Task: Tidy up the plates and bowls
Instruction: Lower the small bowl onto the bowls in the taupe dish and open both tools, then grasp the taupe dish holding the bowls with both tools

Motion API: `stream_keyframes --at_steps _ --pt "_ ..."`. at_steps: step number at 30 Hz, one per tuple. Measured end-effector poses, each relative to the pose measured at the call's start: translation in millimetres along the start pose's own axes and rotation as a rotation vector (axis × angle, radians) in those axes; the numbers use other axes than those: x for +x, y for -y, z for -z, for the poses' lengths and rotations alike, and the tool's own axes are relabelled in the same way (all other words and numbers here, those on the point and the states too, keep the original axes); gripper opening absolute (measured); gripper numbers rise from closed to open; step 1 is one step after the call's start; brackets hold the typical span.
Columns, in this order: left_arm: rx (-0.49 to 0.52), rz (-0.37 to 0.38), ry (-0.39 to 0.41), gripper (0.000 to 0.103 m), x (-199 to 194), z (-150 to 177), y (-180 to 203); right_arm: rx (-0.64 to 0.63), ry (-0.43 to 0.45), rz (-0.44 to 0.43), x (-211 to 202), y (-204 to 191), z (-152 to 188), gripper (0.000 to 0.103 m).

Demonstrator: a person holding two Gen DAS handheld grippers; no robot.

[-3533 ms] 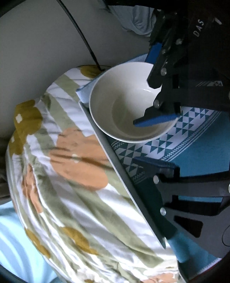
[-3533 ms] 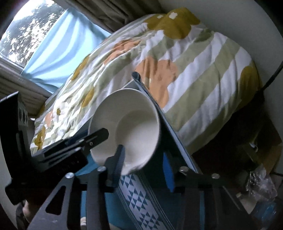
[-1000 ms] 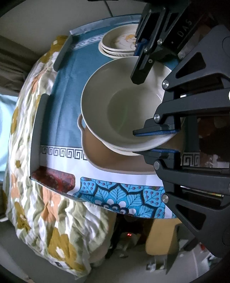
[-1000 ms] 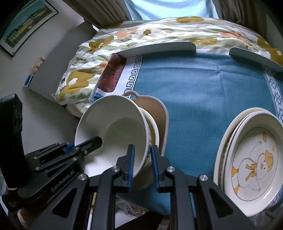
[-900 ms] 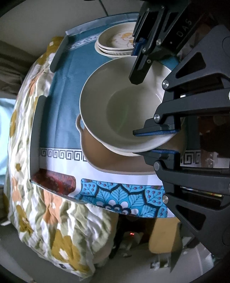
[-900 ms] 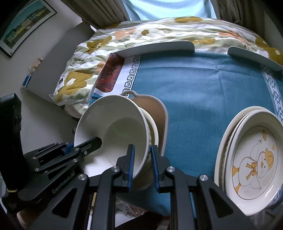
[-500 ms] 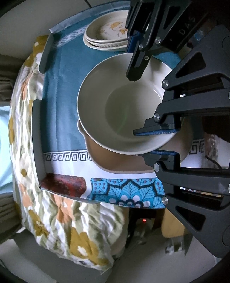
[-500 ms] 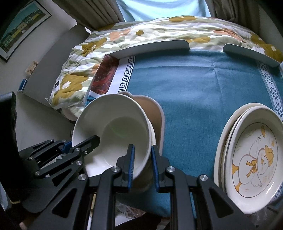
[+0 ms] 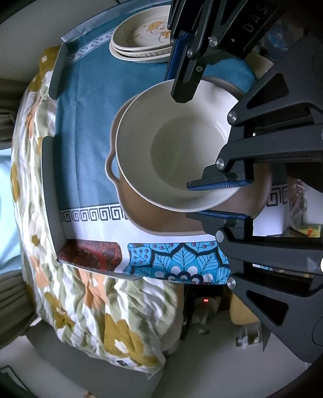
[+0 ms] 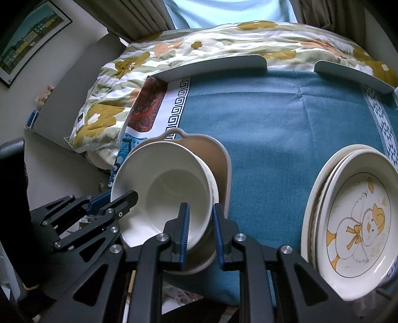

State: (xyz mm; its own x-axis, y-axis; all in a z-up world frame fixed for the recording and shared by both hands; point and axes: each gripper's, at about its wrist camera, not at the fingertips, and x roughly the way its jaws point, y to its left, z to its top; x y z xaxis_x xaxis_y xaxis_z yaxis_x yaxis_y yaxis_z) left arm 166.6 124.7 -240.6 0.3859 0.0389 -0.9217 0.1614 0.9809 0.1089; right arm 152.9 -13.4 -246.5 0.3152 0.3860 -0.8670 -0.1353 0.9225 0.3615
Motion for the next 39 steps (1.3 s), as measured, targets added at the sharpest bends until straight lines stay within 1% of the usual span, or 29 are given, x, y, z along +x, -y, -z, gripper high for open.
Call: stream_keyframes --at_steps 6,9,11,12,13,15,16,17,18,19,20,21,22,24,25,26,30,32,34,36,38,39 --pt "-0.017 0.016 0.009 0.012 -7.9 1.4 -2.7 0.008 0.018 -0.016 -7.3 3.0 0.2 0.017" --pt "-0.052 0.038 0.034 0.012 -25.8 2.0 -7.9 -0.004 0.040 -0.027 -22.7 2.4 0.8 0.017" --pt "-0.087 0.052 0.064 0.017 -45.6 2.8 -15.5 -0.021 0.067 -0.045 -41.8 3.0 -0.3 0.017" --pt "-0.101 0.057 0.079 0.018 -54.7 3.5 -18.7 -0.028 0.076 -0.057 -48.2 2.9 -1.1 0.017" --pt "-0.123 0.057 0.102 0.023 -68.4 5.4 -23.6 -0.044 0.095 -0.083 -61.4 4.3 -1.7 0.017" --pt "-0.149 0.042 0.126 0.059 -85.8 8.9 -29.3 -0.068 0.117 -0.106 -78.1 4.6 -1.8 0.017" --pt "-0.164 0.028 0.151 0.093 -98.6 11.9 -34.1 -0.095 0.132 -0.106 -89.7 4.6 -1.6 0.026" --pt "-0.169 0.022 0.178 0.103 -106.2 14.9 -37.0 -0.114 0.141 -0.100 -96.2 4.7 -1.5 0.051" --pt "-0.169 0.015 0.212 0.103 -114.8 19.1 -40.2 -0.134 0.150 -0.089 -101.8 4.9 -0.8 0.069" --pt "-0.162 0.004 0.216 0.103 -118.0 21.3 -42.9 -0.162 0.153 -0.078 -106.4 5.8 0.3 0.103" --pt "-0.152 -0.020 0.196 0.103 -117.0 23.2 -45.4 -0.181 0.148 -0.074 -106.9 7.3 1.8 0.103" --pt "-0.144 -0.042 0.169 0.103 -113.5 25.0 -48.0 -0.198 0.124 -0.066 -104.5 8.5 2.7 0.103" --pt "-0.134 -0.050 0.143 0.103 -108.7 27.9 -50.9 -0.225 0.071 -0.039 -97.0 9.7 3.4 0.103" --pt "-0.115 -0.049 0.095 0.103 -96.0 33.3 -56.3 -0.263 0.007 0.023 -84.5 13.2 5.2 0.103" --pt "-0.103 -0.046 0.072 0.103 -90.0 35.6 -57.3 -0.277 -0.027 0.069 -74.6 15.1 7.1 0.103" --pt "-0.088 -0.042 0.050 0.103 -83.8 37.0 -57.9 -0.277 -0.048 0.084 -68.9 15.9 7.8 0.103" --pt "-0.020 -0.042 -0.006 0.103 -58.5 31.4 -56.9 -0.254 -0.128 0.086 -42.3 20.5 6.6 0.103" --pt "0.001 -0.015 -0.035 0.103 -44.1 26.6 -57.9 -0.232 -0.181 0.106 -23.9 21.4 4.2 0.103" --pt "0.012 0.015 -0.065 0.103 -30.7 23.5 -58.7 -0.195 -0.224 0.108 -10.8 23.2 2.9 0.103" --pt "0.039 0.036 -0.090 0.103 -16.3 21.3 -59.2 -0.150 -0.256 0.109 0.8 25.2 1.8 0.100" --pt "0.053 0.051 -0.104 0.103 -7.2 20.0 -59.5 -0.133 -0.289 0.121 11.6 24.7 1.8 0.092" --pt "0.061 0.061 -0.112 0.103 -3.2 18.9 -59.4 -0.130 -0.302 0.134 14.7 24.4 2.2 0.089"
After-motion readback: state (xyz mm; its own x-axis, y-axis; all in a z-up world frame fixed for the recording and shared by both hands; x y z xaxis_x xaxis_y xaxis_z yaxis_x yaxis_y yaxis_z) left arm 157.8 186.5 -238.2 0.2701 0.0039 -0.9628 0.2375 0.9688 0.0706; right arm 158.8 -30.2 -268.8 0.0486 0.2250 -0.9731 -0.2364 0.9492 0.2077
